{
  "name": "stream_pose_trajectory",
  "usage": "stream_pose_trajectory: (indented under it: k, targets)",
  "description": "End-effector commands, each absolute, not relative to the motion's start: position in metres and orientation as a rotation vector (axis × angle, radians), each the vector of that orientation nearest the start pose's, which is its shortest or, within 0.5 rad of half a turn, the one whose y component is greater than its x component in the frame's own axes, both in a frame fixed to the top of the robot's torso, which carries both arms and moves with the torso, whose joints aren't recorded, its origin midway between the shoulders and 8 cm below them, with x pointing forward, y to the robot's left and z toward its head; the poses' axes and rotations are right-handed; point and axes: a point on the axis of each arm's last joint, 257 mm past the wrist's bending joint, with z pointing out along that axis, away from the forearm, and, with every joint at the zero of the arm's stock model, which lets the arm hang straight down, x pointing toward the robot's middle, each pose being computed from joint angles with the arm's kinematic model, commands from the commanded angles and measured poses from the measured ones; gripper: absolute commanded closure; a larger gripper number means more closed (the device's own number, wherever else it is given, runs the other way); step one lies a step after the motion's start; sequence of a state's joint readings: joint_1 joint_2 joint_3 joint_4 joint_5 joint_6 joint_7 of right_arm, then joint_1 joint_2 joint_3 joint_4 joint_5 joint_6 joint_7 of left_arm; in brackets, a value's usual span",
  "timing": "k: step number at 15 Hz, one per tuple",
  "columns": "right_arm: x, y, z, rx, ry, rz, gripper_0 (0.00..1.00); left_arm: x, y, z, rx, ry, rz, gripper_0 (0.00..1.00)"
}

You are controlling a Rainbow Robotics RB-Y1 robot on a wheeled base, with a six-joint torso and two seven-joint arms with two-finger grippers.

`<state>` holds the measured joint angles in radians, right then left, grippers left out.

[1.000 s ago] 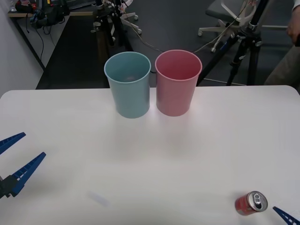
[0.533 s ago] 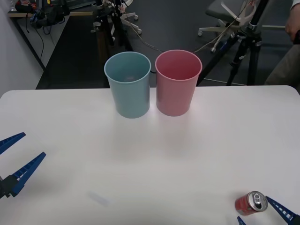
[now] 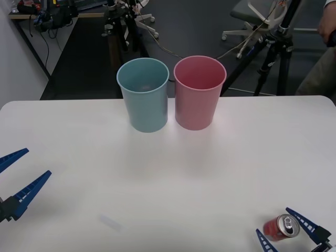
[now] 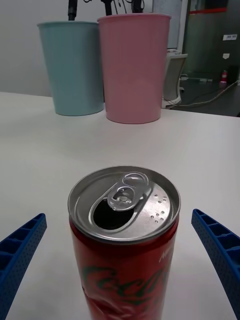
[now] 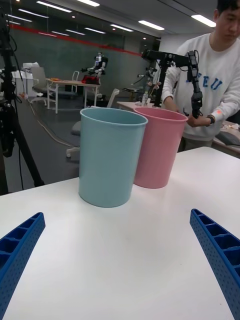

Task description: Grasp the object on the table and drop it into the matching bin: aluminum can to the light blue bin, PET bottle to the pink bin.

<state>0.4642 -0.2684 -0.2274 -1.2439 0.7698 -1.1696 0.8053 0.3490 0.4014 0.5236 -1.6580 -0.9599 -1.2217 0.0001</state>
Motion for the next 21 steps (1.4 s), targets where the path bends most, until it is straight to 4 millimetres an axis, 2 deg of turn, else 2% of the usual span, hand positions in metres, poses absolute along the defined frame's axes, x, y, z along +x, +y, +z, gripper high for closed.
stream_pose_trajectory:
  k: [1, 5, 6, 7, 18, 21]
  targets:
    - [0.288, -0.278, -0.346, -0.457, 1.507, 0.327, 0.00, 0.342, 0.330, -0.169, 0.465, 1.441, -0.567, 0.00]
    - [0.290, -0.274, -0.346, -0.460, 1.504, 0.338, 0.00, 0.342, 0.330, -0.169, 0.465, 1.441, -0.567, 0.00]
    - [0.289, -0.273, -0.346, -0.463, 1.506, 0.339, 0.59, 0.342, 0.330, -0.169, 0.465, 1.441, -0.567, 0.00]
    - [0.289, -0.273, -0.347, -0.461, 1.508, 0.340, 1.00, 0.342, 0.330, -0.169, 0.465, 1.441, -0.567, 0.00]
    - [0.288, -0.274, -0.347, -0.455, 1.511, 0.343, 1.00, 0.342, 0.330, -0.169, 0.465, 1.441, -0.567, 0.00]
    - [0.293, -0.272, -0.333, -0.462, 1.481, 0.347, 1.00, 0.342, 0.330, -0.169, 0.465, 1.441, -0.567, 0.00]
